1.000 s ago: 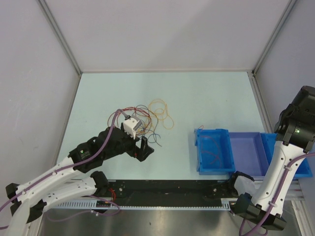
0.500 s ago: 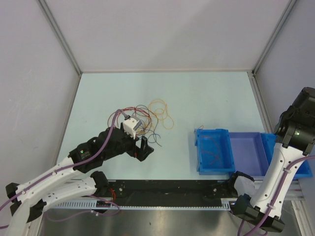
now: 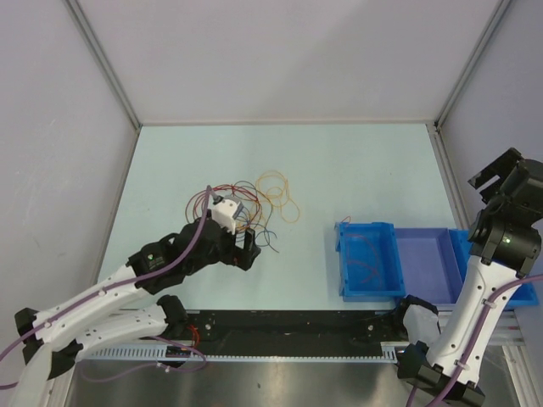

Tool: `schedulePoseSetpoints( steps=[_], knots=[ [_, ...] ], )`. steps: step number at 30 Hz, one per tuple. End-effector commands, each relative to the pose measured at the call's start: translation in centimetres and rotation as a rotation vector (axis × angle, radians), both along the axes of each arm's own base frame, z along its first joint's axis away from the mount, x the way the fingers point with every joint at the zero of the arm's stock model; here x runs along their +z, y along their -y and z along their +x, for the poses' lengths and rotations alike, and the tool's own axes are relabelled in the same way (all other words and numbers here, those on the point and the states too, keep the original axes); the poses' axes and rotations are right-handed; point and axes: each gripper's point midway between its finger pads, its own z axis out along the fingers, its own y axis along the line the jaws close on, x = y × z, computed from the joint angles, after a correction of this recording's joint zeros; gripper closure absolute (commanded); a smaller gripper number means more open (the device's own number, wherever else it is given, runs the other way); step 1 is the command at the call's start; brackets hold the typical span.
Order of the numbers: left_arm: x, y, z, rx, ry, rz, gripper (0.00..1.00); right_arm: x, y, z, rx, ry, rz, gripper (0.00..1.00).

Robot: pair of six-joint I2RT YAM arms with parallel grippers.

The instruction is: Untangle the cables

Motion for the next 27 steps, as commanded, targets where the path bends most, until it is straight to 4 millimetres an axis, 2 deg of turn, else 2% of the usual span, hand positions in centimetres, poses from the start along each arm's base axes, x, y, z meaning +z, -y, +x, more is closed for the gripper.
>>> schedulePoseSetpoints(
  steps=[1, 3, 5, 8, 11, 12, 14, 15, 17, 22, 24, 25, 27],
  knots=[
    [0.7, -0.6, 1.7, 0.124, 0.01, 0.024, 0.0, 0.2, -4.1, 3.8, 0.253, 0.118, 0.121, 0.12],
    [0.8, -0.6, 2.6, 0.181, 0.01, 0.04, 0.0, -0.5, -4.4, 4.2, 0.266, 0.126, 0.143, 0.12],
    [0.8, -0.7, 3.8, 0.255, 0.014, 0.056, 0.0, -0.3, -4.9, 4.6, 0.276, 0.167, 0.156, 0.11],
    [1.0, -0.5, 5.1, 0.316, 0.011, 0.052, 0.0, -0.9, -7.2, 5.9, 0.372, 0.198, 0.226, 0.11],
    [0.8, 0.0, 6.9, 0.36, -0.007, 0.046, 0.0, -2.4, -9.7, 7.2, 0.477, 0.177, 0.294, 0.12],
    [0.1, 0.4, 7.2, 0.359, -0.026, 0.056, 0.0, -2.8, -10.3, 7.5, 0.501, 0.168, 0.303, 0.13],
    [0.1, 0.9, 8.2, 0.368, -0.033, 0.04, 0.03, -4.0, -10.9, 8.0, 0.51, 0.137, 0.305, 0.14],
    [-0.6, 1.4, 8.5, 0.361, -0.051, 0.052, 0.04, -4.4, -12.4, 8.3, 0.553, 0.119, 0.305, 0.14],
    [-0.8, 2.1, 8.9, 0.358, -0.056, 0.045, 0.04, -5.4, -13.6, 8.7, 0.584, 0.097, 0.306, 0.14],
    [-3.3, 4.3, 9.0, 0.336, -0.145, 0.028, 0.07, -7.5, -19.7, 9.0, 0.765, 0.027, 0.355, 0.18],
    [-3.9, 4.7, 9.0, 0.344, -0.169, 0.019, 0.08, -8.8, -21.1, 9.1, 0.795, -0.014, 0.361, 0.19],
    [-4.7, 4.9, 8.9, 0.35, -0.193, 0.02, 0.09, -9.1, -22.5, 8.9, 0.835, -0.028, 0.358, 0.19],
    [-5.2, 5.5, 8.8, 0.335, -0.213, 0.008, 0.11, -10.3, -23.3, 8.9, 0.838, -0.062, 0.348, 0.19]
  ],
)
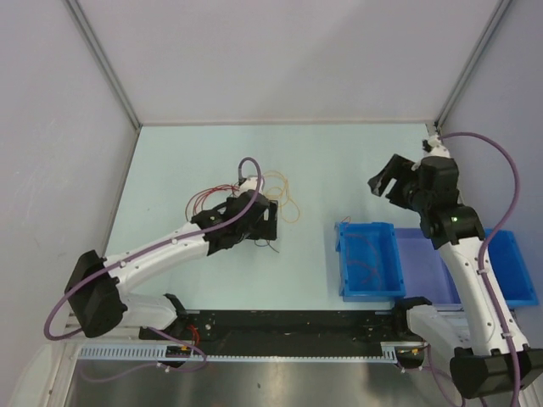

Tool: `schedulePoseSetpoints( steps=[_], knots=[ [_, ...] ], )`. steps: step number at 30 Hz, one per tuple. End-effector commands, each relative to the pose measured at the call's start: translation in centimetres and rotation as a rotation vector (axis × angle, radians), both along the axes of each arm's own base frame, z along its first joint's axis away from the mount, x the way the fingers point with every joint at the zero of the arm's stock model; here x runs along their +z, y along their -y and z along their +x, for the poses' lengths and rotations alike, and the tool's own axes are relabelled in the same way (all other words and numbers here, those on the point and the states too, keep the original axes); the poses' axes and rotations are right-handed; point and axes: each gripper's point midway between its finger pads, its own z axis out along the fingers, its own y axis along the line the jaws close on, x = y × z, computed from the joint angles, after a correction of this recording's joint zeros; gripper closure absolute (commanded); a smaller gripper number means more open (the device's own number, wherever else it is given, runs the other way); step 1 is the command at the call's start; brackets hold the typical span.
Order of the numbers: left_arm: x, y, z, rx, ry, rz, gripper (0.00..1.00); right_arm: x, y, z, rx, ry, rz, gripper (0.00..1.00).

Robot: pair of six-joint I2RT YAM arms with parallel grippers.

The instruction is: Untangle the cables

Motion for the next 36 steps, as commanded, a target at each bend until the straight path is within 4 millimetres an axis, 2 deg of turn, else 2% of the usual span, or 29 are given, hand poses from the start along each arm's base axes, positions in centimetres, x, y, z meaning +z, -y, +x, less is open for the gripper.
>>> schedulePoseSetpoints(
  steps=[1, 4, 5, 7, 15, 26, 36],
  knots=[
    [0.3, 2.9, 0.4, -0.004, -0.028, -0.129, 0.12, -0.7, -3.0, 0.3, 0.056, 0.01, -0.018, 0.19],
    [-0.7, 3.4, 0.3, -0.01, -0.055, -0.131, 0.15, -1.6, -4.6, 0.1, 0.098, -0.006, -0.04, 0.19],
    [-2.4, 3.9, 0.2, -0.011, -0.092, -0.119, 0.17, -2.3, -5.8, -0.2, 0.131, -0.027, -0.052, 0.2],
    [-3.0, 4.5, 0.2, -0.015, -0.105, -0.119, 0.17, -2.8, -6.4, -0.4, 0.147, -0.035, -0.067, 0.2],
    [-6.6, 5.5, 0.3, 0.012, -0.175, -0.071, 0.21, -3.9, -7.1, -1.0, 0.173, -0.064, -0.102, 0.2],
    [-9.3, 6.4, 1.1, 0.019, -0.21, -0.026, 0.3, -4.5, -6.6, -1.5, 0.178, -0.08, -0.142, 0.2],
    [-9.5, 6.0, 2.1, 0.024, -0.192, 0.005, 0.31, -5.0, -6.7, -1.6, 0.182, -0.089, -0.149, 0.2]
  ],
)
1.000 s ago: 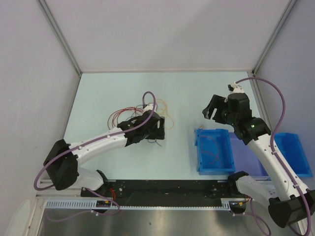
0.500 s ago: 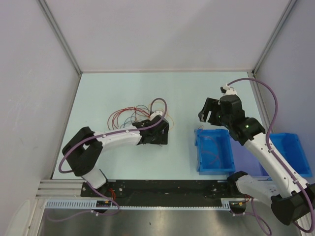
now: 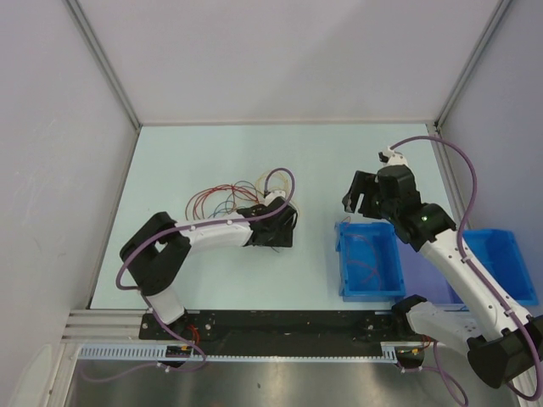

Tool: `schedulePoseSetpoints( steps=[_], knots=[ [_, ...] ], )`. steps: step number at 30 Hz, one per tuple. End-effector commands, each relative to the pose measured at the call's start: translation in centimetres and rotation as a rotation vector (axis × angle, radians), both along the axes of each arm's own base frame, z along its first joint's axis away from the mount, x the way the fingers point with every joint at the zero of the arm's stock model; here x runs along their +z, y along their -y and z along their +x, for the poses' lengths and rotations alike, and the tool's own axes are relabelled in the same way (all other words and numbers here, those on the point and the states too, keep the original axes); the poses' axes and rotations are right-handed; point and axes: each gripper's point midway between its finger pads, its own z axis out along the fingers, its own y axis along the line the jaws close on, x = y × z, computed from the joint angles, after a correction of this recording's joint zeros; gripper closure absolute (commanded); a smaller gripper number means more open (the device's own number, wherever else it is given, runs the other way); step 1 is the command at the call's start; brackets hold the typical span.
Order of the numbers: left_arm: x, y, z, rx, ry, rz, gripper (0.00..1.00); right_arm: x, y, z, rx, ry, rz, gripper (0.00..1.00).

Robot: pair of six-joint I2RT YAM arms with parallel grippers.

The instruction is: Untangle the cables

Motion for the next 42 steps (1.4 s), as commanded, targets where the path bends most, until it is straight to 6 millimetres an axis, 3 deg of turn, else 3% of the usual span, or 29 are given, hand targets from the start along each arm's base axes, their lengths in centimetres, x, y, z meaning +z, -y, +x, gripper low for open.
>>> schedulePoseSetpoints(
  steps=[1, 18, 22, 30, 34, 42],
  knots=[
    [1.4, 0.9, 1.6, 0.013, 0.048, -0.026, 0.31, 0.0, 0.2, 0.0, -0.005, 0.014, -0.017, 0.2],
    [0.4, 0.2, 3.1, 0.018, 0.051, -0.011, 0.34, -0.9, 0.2, -0.2, -0.005, -0.006, -0.038, 0.2],
    [0.4, 0.6, 3.3, -0.003, 0.048, -0.027, 0.55, -1.1, 0.0, -0.2, -0.004, -0.01, -0.037, 0.21],
    [0.1, 0.3, 3.2, 0.005, 0.043, -0.014, 0.76, -1.2, -0.2, -0.4, 0.002, -0.009, -0.037, 0.21],
    [0.1, 0.0, 3.2, 0.008, 0.042, 0.001, 1.0, -1.1, -0.2, -0.5, 0.003, -0.006, -0.04, 0.21],
    [3.1, 0.3, 3.5, -0.019, 0.08, -0.017, 1.0, -1.1, -0.4, -0.7, 0.005, -0.005, -0.035, 0.21]
  ],
)
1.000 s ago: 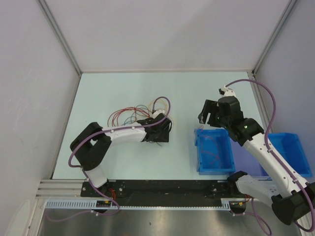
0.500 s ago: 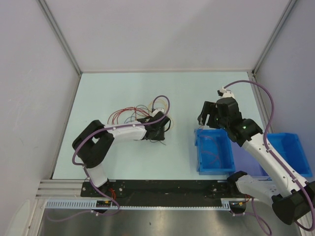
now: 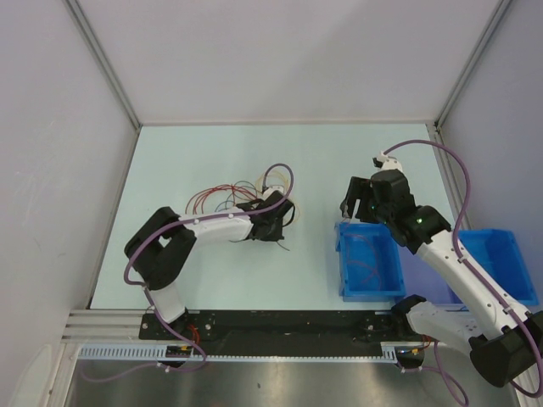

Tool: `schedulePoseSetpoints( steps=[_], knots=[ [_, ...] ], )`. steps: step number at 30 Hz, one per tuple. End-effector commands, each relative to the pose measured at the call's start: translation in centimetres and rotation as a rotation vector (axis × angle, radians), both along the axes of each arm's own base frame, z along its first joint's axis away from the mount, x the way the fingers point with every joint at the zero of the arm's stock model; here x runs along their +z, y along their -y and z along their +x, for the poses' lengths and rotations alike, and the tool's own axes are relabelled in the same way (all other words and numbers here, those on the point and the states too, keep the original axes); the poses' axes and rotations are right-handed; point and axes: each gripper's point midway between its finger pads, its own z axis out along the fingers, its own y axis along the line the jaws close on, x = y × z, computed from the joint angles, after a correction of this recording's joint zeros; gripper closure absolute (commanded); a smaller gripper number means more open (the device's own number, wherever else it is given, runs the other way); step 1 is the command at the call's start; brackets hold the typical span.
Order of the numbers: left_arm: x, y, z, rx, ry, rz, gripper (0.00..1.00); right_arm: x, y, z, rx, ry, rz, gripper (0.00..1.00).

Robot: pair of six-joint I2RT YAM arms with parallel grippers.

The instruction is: Untangle the cables

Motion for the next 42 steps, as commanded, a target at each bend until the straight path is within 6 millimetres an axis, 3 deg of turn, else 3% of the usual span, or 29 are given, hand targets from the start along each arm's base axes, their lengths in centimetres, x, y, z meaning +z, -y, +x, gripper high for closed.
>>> schedulePoseSetpoints(
  steps=[1, 9, 16, 17, 19, 20, 21, 22, 24, 25, 27, 28, 29, 30, 31, 33, 34, 36, 37, 39, 40, 42],
  knots=[
    [4.7, 1.1, 1.1, -0.03, 0.077, -0.056, 1.0, 0.7, -0.1, 0.1, -0.008, 0.028, 0.006, 0.21],
    [12.4, 0.9, 1.2, -0.065, 0.178, -0.113, 0.99, 1.1, -0.7, -0.2, 0.003, 0.041, 0.021, 0.21],
    [23.1, 0.8, 2.9, -0.115, 0.347, -0.134, 1.0, 1.5, -1.0, -0.6, 0.011, 0.049, 0.033, 0.21],
    [26.7, 1.1, 3.5, -0.114, 0.41, -0.168, 1.0, 1.4, -1.1, -0.7, 0.013, 0.048, 0.034, 0.21],
    [29.6, 0.7, 3.7, -0.134, 0.455, -0.151, 1.0, 1.6, -1.0, -0.9, 0.008, 0.051, 0.036, 0.21],
    [34.1, 0.8, 4.1, -0.133, 0.534, -0.199, 1.0, 1.7, -1.0, -1.0, 0.009, 0.053, 0.037, 0.21],
    [35.8, 0.1, 4.1, -0.141, 0.566, -0.171, 1.0, 1.6, -1.0, -1.1, 0.008, 0.05, 0.037, 0.21],
    [40.8, -0.2, 4.3, -0.126, 0.655, -0.222, 1.0, 1.7, -0.9, -1.2, 0.008, 0.053, 0.039, 0.21],
    [45.0, -1.1, 3.9, -0.15, 0.729, -0.221, 1.0, 1.9, -0.8, -1.4, 0.002, 0.055, 0.043, 0.21],
    [50.7, -1.8, 3.2, -0.141, 0.842, -0.304, 1.0, 2.0, -0.8, -1.5, 0.001, 0.058, 0.045, 0.21],
    [55.4, -2.5, 1.7, -0.189, 0.959, -0.38, 1.0, 2.1, -0.9, -1.7, 0.002, 0.06, 0.051, 0.21],
    [57.4, -3.8, -0.2, -0.207, 1.015, -0.429, 1.0, 2.3, -0.8, -1.8, -0.002, 0.063, 0.056, 0.21],
    [58.4, -4.4, -1.0, -0.228, 1.059, -0.447, 1.0, 2.3, -0.8, -1.9, -0.002, 0.065, 0.057, 0.21],
    [60.8, -4.6, -1.9, -0.234, 1.147, -0.523, 1.0, 2.5, -0.7, -2.0, -0.004, 0.069, 0.059, 0.21],
    [59.8, -5.8, -3.0, -0.23, 1.152, -0.524, 1.0, 2.5, -0.7, -2.0, -0.008, 0.067, 0.064, 0.21],
    [59.8, -6.8, -3.3, -0.197, 1.192, -0.547, 1.0, 2.6, -0.6, -2.2, -0.011, 0.068, 0.066, 0.21],
    [57.0, -6.3, -2.3, -0.184, 1.143, -0.503, 1.0, 2.7, -0.6, -2.3, -0.014, 0.071, 0.069, 0.21],
    [55.0, -6.6, -2.5, -0.178, 1.1, -0.491, 1.0, 2.7, -0.6, -2.4, -0.014, 0.07, 0.071, 0.21],
    [51.8, -5.6, -1.8, -0.192, 1.035, -0.454, 1.0, 2.8, -0.6, -2.4, -0.014, 0.073, 0.072, 0.21],
    [49.3, -5.2, -2.3, -0.213, 0.975, -0.468, 1.0, 3.0, -0.8, -2.5, -0.003, 0.076, 0.085, 0.21],
    [45.6, -4.3, -2.0, -0.236, 0.907, -0.437, 1.0, 3.1, -0.9, -2.5, 0.0, 0.078, 0.089, 0.21],
    [43.6, -3.7, -3.2, -0.276, 0.857, -0.492, 1.0, 3.3, -1.3, -2.6, 0.011, 0.081, 0.108, 0.21]
  ],
)
